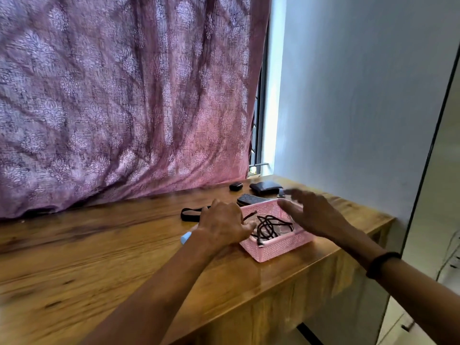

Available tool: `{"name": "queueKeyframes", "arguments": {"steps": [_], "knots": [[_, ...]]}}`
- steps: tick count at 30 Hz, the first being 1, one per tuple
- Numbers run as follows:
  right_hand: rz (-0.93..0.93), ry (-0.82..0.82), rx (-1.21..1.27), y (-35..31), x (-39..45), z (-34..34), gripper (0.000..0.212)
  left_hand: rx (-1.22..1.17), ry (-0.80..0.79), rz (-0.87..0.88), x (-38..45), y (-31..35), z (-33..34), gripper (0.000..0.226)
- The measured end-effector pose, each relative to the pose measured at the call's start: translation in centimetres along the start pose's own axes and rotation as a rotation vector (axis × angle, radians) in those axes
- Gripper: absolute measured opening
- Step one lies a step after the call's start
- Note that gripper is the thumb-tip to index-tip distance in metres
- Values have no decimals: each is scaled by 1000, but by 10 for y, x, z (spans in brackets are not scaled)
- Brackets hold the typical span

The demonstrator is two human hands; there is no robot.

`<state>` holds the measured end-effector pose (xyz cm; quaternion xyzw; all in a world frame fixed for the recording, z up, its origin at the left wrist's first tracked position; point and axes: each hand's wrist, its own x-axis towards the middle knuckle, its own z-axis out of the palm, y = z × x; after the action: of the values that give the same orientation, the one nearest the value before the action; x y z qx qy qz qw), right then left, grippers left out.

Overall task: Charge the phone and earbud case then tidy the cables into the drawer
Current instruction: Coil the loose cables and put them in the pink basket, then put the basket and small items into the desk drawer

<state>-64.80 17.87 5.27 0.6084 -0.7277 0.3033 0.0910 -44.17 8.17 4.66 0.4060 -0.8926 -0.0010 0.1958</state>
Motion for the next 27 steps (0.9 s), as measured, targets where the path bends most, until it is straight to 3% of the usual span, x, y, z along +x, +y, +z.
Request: {"name": "queueKeyframes", "arguments": {"steps": [3,5,8,13,16,20,24,27], "knots": [[-15,-358,-57,1,-13,0,64,-10,102,22,0,-1,-2,38],[-59,-434,-97,-3,-15,4,65,-84,210,64,-7,-1,-1,22],[-13,-535,-127,-9,-6,8,68,-207,354,58,-24,-3,1,18],[30,-726,-238,-32,15,11,58,-422,182,-3,-46,-18,2,17],[8,-770,-278,-41,21,19,50,-490,181,13,-46,-14,-3,14],[-32,-780,-262,-40,22,26,54,-319,329,-11,-23,8,-13,20],[-96,-748,-229,-36,7,25,55,9,94,-151,0,24,5,26],[-159,-690,-240,-32,-3,24,56,45,-49,-108,5,25,7,31]]}}
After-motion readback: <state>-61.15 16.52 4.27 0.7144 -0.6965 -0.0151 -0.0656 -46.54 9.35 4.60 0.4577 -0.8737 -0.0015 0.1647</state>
